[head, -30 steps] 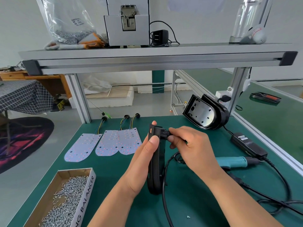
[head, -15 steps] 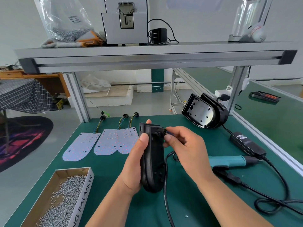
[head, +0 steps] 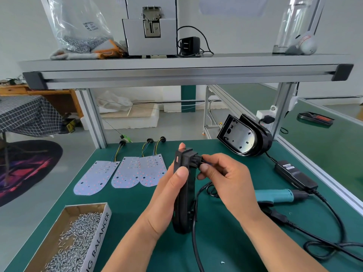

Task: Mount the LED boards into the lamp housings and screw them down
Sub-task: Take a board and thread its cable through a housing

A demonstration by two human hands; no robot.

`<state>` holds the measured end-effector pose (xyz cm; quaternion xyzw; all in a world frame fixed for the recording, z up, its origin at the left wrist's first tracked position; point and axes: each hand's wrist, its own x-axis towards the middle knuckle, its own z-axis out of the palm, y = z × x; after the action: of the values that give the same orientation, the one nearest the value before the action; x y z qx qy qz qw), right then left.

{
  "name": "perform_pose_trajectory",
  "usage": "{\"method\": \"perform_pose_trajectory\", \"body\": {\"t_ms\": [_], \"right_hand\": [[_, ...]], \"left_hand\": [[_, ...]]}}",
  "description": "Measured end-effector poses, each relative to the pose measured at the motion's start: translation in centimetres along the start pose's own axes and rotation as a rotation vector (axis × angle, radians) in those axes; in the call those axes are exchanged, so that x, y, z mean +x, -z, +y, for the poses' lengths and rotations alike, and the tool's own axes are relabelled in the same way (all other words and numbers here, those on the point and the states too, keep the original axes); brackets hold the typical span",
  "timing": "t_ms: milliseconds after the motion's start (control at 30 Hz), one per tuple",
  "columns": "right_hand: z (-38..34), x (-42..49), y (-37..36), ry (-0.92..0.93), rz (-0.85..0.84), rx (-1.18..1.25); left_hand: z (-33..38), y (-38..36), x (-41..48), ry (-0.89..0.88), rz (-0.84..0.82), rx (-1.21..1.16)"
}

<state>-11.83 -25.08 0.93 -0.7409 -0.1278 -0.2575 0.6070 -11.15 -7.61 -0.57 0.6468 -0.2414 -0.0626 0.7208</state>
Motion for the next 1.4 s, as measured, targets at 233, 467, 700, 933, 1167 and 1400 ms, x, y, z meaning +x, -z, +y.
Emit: {"method": "perform_pose_trajectory", "body": {"t_ms": [233,467,700,933,1167,1400], "right_hand": [[0.5,0.7,0.8,-0.023,-0.071,0.101],[1.5,1.3,2.1,-0.16,-0.172,0.382],[1.4,1.5,1.3,-0.131,-0.103,0.229],[-0.6,-0.7,0.9,0.172,0.007,-0.541],[-1.5,-4.1,-1.7,-0.096,-1.065,-0.819],[-1.2,-4.1,-2.0,-0.165,-0.904,-0.763]], "left_hand": [[0.4,0.9,-0.1,-0.054,-0.043,0.036],[0.2,0.7,-0.1,-0.018,-0.119,0.088],[0.5,0.5,0.0,0.007,-0.058,-0.018],[1.0,2.4,0.2,0.261,0.238,-0.381],[0.7,3.9,0.6,0.326,0.454,-0.378],[2.2,4.1,0.2,0.259,0.538,-0.431]]}}
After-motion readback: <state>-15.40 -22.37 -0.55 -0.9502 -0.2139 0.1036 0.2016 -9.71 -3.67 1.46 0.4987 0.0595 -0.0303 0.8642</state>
